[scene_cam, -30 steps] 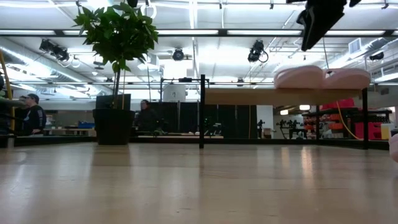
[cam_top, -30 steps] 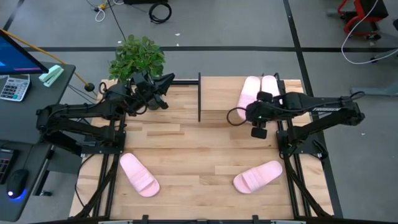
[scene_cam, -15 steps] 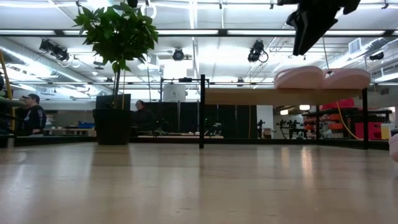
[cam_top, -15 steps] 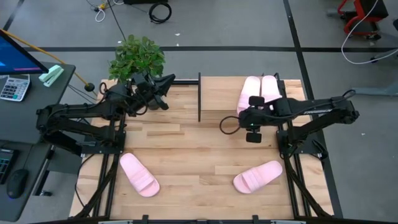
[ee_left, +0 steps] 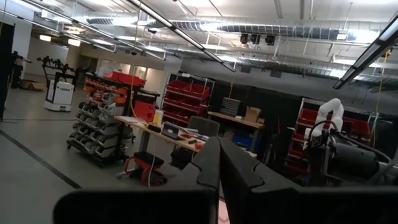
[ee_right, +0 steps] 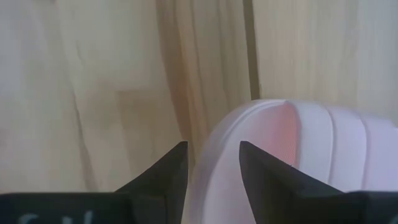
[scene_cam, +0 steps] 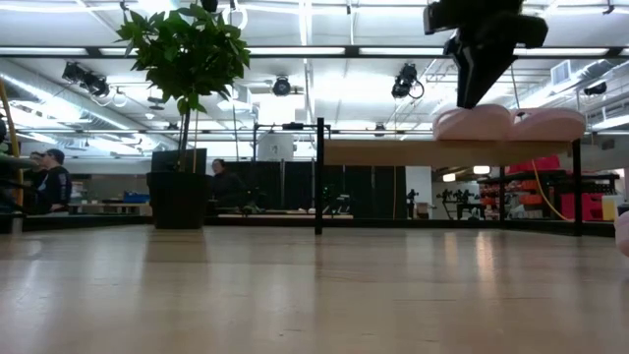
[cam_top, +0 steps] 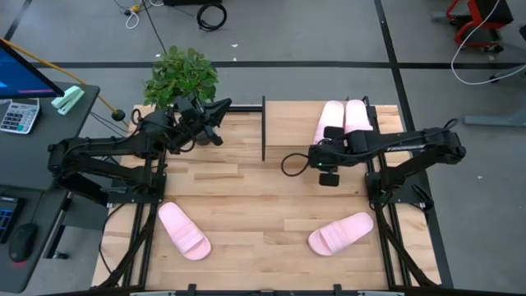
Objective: Pick and place slides into the shelf
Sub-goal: Put the middle pink slide on the shelf, then put the right pink slide on the shelf
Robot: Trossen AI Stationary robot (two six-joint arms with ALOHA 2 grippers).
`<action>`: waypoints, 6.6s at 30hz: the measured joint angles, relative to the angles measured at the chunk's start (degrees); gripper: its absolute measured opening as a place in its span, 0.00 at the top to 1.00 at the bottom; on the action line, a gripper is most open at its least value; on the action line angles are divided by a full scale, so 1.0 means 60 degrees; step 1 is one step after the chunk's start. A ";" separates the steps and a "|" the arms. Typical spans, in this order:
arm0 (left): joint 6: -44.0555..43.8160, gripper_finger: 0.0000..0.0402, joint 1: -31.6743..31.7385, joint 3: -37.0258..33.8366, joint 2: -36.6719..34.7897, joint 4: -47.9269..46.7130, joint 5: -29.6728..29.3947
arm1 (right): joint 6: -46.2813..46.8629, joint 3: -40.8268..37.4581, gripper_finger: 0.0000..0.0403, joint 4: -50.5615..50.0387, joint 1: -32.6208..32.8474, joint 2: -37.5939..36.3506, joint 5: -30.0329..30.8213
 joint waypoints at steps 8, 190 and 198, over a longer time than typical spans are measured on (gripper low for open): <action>-0.0001 0.94 0.0000 0.0000 0.0000 -0.0027 0.0001 | 0.0008 -0.0002 0.65 -0.0025 -0.0291 0.0127 0.0016; -0.2787 0.81 -0.3464 -0.0004 0.1851 -0.5133 0.0885 | 1.3816 -0.4310 0.98 0.7248 0.6749 -0.1148 -0.1280; -0.2791 0.83 -0.3464 -0.0004 0.1851 -0.5129 0.0886 | 1.0424 -0.2205 0.98 0.4794 0.5617 -0.1152 -0.2060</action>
